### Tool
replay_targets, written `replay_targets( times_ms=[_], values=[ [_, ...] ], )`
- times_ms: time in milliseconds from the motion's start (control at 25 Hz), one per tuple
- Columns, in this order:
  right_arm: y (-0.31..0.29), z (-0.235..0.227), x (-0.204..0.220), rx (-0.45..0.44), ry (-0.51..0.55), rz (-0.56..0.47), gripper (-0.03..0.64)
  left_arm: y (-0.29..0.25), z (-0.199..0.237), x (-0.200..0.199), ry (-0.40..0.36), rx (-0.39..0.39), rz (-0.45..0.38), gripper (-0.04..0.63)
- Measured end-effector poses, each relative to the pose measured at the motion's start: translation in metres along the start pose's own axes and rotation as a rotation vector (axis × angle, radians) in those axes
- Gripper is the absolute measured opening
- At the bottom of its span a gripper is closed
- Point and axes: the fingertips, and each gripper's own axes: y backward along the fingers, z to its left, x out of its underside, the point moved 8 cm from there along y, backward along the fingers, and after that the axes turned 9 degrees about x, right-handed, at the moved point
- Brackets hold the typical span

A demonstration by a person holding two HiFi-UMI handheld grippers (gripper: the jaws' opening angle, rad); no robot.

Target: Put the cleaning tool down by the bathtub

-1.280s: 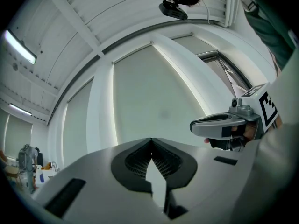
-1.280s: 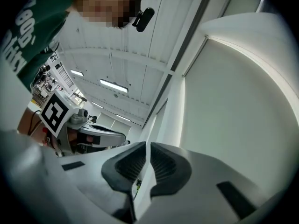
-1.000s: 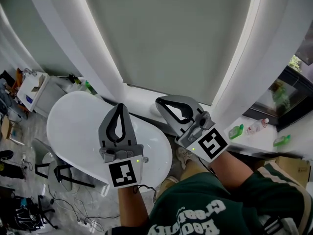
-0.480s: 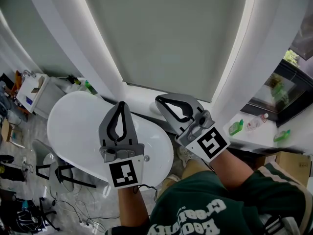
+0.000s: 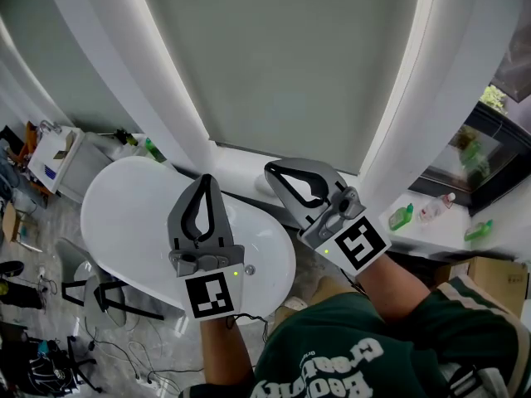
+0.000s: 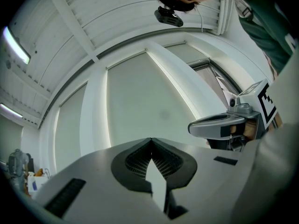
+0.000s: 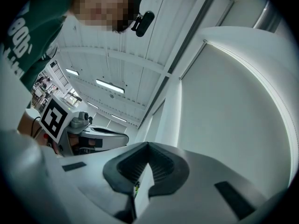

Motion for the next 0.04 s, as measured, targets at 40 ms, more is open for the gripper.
replay_targets(
  times_ms=[40],
  values=[
    [-0.0006, -0.0013, 0.0004, 0.001, 0.000, 0.000, 0.015, -0.0013, -0.0001, 0.0003, -0.001, 0.000, 0.001, 0.008]
  ],
)
